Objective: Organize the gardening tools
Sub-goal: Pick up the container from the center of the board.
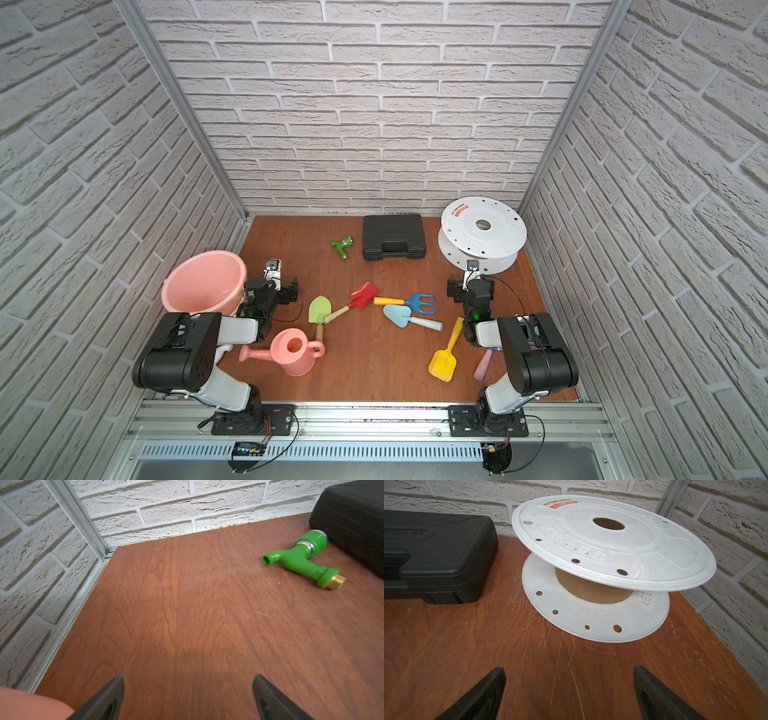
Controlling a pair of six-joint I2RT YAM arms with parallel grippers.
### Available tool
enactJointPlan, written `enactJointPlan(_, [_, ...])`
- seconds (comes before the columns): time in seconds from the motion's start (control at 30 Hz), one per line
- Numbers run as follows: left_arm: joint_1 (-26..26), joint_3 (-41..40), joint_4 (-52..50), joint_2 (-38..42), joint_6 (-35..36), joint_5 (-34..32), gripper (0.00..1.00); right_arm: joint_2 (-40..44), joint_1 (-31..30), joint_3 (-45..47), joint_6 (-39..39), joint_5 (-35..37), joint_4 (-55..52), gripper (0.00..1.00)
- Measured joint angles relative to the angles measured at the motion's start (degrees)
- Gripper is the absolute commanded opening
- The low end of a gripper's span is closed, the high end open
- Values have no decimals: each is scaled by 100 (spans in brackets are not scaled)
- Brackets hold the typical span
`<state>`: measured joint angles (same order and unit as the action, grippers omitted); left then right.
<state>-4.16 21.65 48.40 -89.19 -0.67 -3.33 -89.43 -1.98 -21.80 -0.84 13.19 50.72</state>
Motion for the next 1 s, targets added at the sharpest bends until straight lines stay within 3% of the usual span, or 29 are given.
enactJointPlan(0.8, [0, 0, -4, 0, -4, -37, 98, 0, 0, 0, 0, 0, 0, 99])
enactJointPlan(1.0, [120, 522, -1270, 527, -72, -575, 98, 103, 0, 4, -7, 81, -105, 99])
